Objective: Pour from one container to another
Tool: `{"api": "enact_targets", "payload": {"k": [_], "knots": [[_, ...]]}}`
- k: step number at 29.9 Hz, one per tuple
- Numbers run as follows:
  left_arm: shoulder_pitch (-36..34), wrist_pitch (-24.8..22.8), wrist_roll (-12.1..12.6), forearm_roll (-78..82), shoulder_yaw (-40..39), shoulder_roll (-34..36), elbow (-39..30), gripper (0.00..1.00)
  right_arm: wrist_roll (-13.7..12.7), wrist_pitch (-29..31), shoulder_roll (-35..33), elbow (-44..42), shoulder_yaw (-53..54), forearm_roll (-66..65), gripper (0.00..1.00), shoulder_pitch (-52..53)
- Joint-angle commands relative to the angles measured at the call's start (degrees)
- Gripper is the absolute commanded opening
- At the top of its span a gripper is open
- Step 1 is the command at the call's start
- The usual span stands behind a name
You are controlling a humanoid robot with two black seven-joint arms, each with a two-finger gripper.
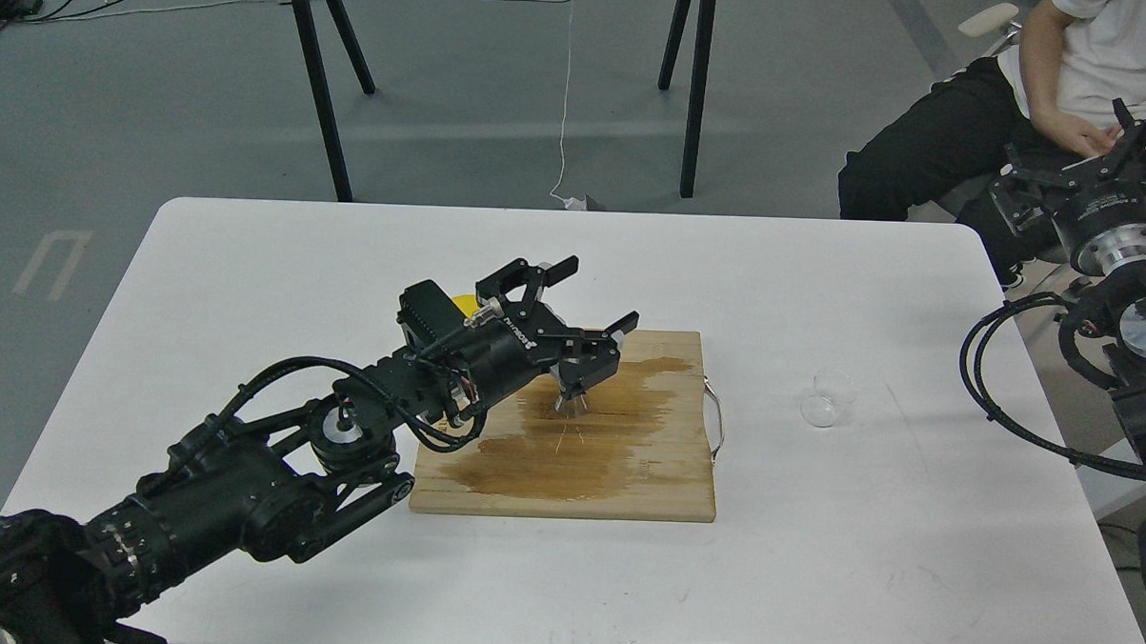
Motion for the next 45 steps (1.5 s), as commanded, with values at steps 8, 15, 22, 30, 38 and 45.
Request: {"api": "enact_targets", "payload": {"k": [8, 15, 22, 30, 38, 45], "knots": [[-2.6, -13.4, -13.6, -52.5, -14.7, 6.2, -5.0, 0.97, -1.0, 0.0, -3.9, 2.9, 0.8, 0.9, 1.00, -4.0], [-3.0, -19.8, -15.6, -91.9, -18.8, 8.5, -3.3, 1.00, -1.3, 0.0, -10.3, 28.2, 4.4, 9.7, 1.00, -20.2], [-3.0, -36.7, -12.9, -119.7, -26.0, 10.3, 5.6, 1.00, -1.3, 0.0, -15.1, 48.6, 6.6, 17.9, 1.00, -37.6], [-2.8, -37.2, -8.6, -127.5, -26.8, 10.3, 7.7, 1.00, -1.1, 0.0, -11.1, 56.4, 5.8, 22.2, 0.99, -47.6], [-2.7, -35.9, -9.1, -127.3, -26.8, 10.5, 7.8, 1.00, -1.2, -2.8, -2.6, 52.3, 5.5, 21.5, 1.00, -47.4], [-2.6, -35.5, -9.3, -127.2, -26.9, 11.0, 7.8, 1.00, -1.2, -9.0, 3.7, 44.8, 4.5, 20.4, 1.00, -42.8]]}}
